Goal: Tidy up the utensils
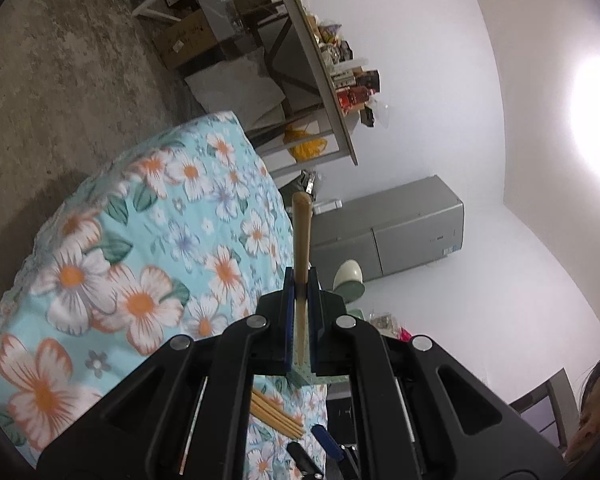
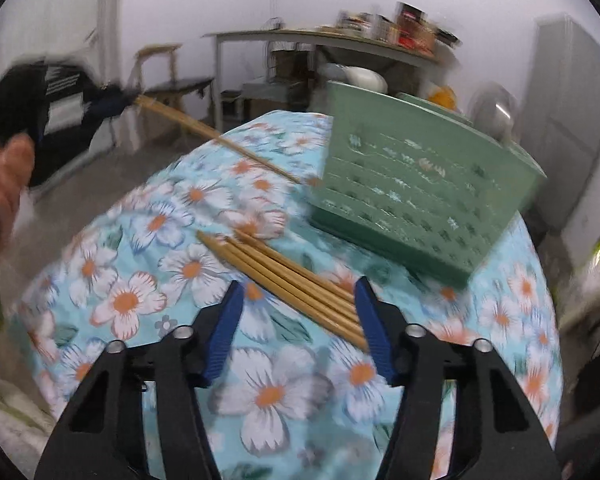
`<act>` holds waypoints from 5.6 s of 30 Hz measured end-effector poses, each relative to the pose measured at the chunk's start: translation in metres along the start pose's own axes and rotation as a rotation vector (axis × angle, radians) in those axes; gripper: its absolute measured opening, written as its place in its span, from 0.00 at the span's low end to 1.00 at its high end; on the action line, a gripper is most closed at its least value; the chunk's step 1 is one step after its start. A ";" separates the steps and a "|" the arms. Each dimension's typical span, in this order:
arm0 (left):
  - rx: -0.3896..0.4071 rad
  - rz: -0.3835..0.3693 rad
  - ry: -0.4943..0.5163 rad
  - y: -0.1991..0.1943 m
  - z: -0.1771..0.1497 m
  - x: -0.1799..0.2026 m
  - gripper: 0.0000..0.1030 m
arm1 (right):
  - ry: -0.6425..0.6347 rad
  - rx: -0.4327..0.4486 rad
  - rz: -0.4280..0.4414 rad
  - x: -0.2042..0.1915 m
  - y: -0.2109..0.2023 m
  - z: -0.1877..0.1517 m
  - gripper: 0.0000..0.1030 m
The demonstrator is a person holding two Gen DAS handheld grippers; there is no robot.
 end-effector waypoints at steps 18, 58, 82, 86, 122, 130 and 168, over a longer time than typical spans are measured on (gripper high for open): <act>0.035 0.034 -0.038 -0.002 0.025 -0.031 0.04 | -0.564 -0.062 -0.118 -0.084 0.066 0.000 0.19; 0.046 0.023 -0.004 -0.007 0.027 -0.015 0.04 | -0.098 0.210 -0.062 -0.004 -0.041 0.100 0.07; -0.025 -0.153 0.371 -0.022 -0.009 0.099 0.04 | 0.461 0.402 0.087 0.156 -0.113 0.117 0.07; -0.047 -0.230 0.447 -0.024 -0.020 0.134 0.04 | 0.453 0.417 0.074 0.157 -0.118 0.117 0.07; -0.184 -0.058 0.964 0.150 -0.108 0.182 0.22 | 0.467 0.401 0.064 0.153 -0.116 0.113 0.07; -0.161 -0.063 0.938 0.135 -0.108 0.186 0.47 | 0.477 0.393 0.062 0.155 -0.114 0.112 0.07; -0.178 0.132 0.891 0.056 -0.120 0.108 0.88 | 0.327 0.594 0.060 0.207 -0.088 0.247 0.07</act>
Point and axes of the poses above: each gripper's, at about its wrist camera, not at the fingertips, and y roughly the way its jaws point, x to its right, z to its top, the point moved 9 cm from there along y, roughly the way its jaws point, and after that the axes turned 5 degrees about x, right-handed, at the moved point
